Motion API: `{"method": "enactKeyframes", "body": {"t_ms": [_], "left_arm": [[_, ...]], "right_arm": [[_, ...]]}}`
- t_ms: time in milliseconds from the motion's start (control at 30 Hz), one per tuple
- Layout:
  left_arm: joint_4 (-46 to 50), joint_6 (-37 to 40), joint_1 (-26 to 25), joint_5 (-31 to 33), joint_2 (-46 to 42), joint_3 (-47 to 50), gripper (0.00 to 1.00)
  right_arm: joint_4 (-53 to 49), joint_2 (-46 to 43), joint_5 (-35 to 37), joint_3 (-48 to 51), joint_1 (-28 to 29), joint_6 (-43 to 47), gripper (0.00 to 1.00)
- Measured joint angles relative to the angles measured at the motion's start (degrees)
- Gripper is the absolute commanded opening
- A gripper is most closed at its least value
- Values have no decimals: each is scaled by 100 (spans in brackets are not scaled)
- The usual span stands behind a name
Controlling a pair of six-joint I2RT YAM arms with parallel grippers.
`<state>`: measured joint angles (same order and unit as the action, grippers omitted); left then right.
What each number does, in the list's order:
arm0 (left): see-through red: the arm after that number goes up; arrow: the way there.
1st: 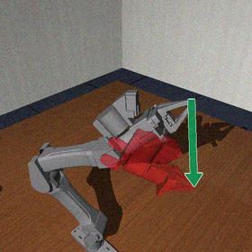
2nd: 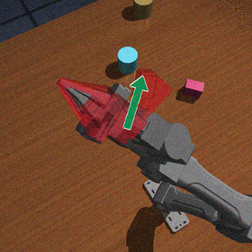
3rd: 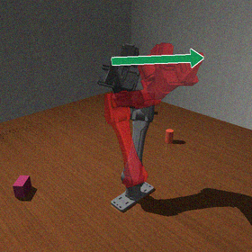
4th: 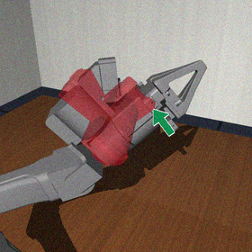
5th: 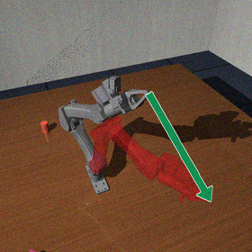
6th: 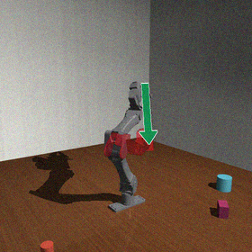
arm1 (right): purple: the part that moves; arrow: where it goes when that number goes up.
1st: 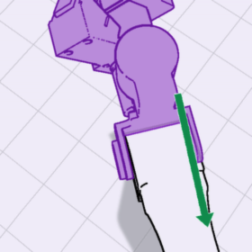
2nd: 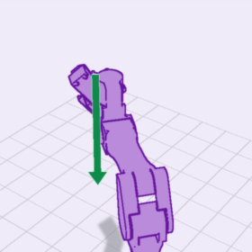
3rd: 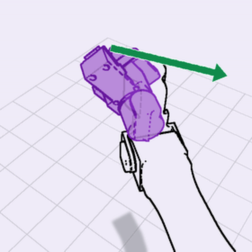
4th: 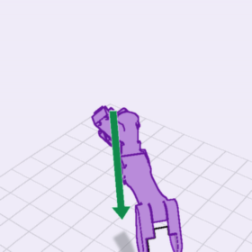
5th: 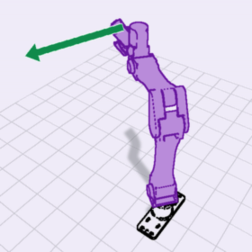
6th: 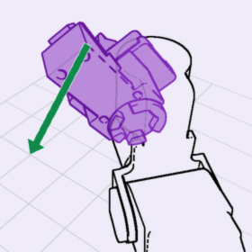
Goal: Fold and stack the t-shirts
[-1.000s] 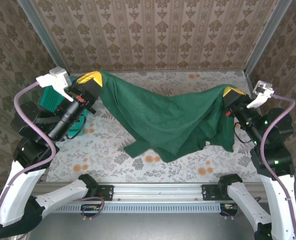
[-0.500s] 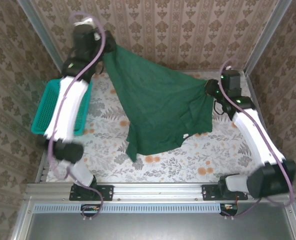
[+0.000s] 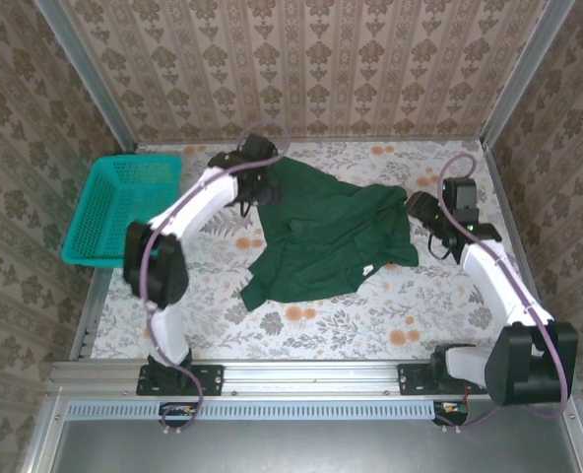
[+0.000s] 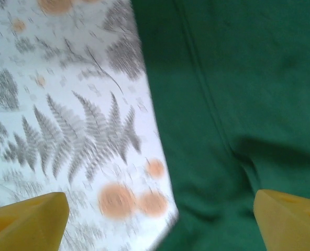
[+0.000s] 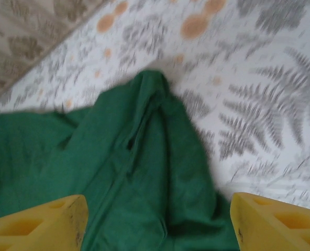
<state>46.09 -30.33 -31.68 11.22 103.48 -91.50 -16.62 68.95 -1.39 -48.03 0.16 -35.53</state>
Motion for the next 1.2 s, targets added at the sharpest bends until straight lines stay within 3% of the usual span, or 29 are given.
{"method": "enactKeyframes", "body": {"t_ms": [167, 367, 433, 500, 733, 767, 900, 1033, 1200], "left_arm": [[-879, -212, -398, -114, -1228, 1663, 87], [-1392, -472, -863, -396, -977, 3152, 83], [-1539, -570, -914, -450, -887, 3467, 76], [-1648, -654, -916, -503, -804, 3626, 62], [-2090, -721, -874, -411, -306, 3344, 4], [-2124, -702, -837, -391, -234, 3239, 0], [-2253, -678, -595, -372, 42, 2881, 0], [-2142, -566, -299, -293, 323, 2411, 0], [-1860, -367, 155, -284, 741, 1224, 0]], "right_arm": [[129, 142, -232, 828, 415, -48, 72], [138, 907, -262, 855, 815, 17, 66], [111, 1095, -140, 785, 835, 15, 65], [114, 1130, 50, 785, 831, -2, 65], [140, 1252, 365, 785, 715, -63, 46], [146, 1316, 365, 785, 704, -66, 40], [247, 1530, 229, 787, 695, -59, 18], [398, 1633, -66, 809, 715, -83, 2], [553, 1513, -400, 990, 1110, -258, 0]]}}
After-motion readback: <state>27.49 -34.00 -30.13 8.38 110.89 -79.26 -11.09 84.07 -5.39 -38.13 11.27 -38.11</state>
